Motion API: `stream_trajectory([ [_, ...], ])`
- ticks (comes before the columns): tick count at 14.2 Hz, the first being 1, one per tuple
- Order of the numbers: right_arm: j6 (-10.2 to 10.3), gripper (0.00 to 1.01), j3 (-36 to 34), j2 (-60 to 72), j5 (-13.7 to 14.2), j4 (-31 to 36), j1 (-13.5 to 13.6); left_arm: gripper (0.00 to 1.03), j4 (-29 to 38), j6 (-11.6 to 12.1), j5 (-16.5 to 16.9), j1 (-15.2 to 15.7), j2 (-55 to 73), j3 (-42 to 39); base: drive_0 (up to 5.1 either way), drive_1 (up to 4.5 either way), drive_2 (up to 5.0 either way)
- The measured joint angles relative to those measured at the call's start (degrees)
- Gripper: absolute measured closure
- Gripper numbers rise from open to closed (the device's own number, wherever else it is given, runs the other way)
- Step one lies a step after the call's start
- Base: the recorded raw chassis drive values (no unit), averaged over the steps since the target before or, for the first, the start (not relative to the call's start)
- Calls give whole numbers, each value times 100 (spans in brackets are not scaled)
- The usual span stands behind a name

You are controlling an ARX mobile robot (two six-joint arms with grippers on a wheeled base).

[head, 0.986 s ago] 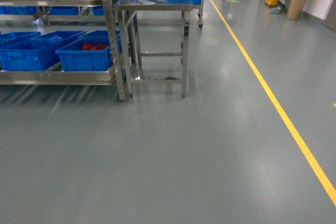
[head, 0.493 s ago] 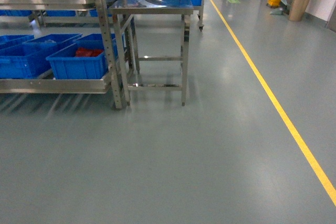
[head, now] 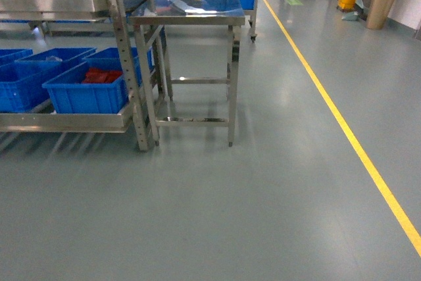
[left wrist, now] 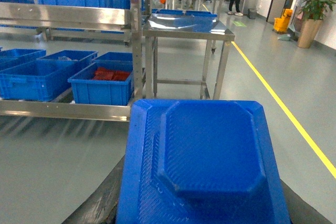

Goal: Sort blue parts and orange caps into right shelf containers

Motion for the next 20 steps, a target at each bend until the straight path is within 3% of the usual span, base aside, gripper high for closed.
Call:
stream_trajectory([
  [20,0,57,0,0,0,-4,0,61,4,0,0,0,0,0,2,431,-427],
])
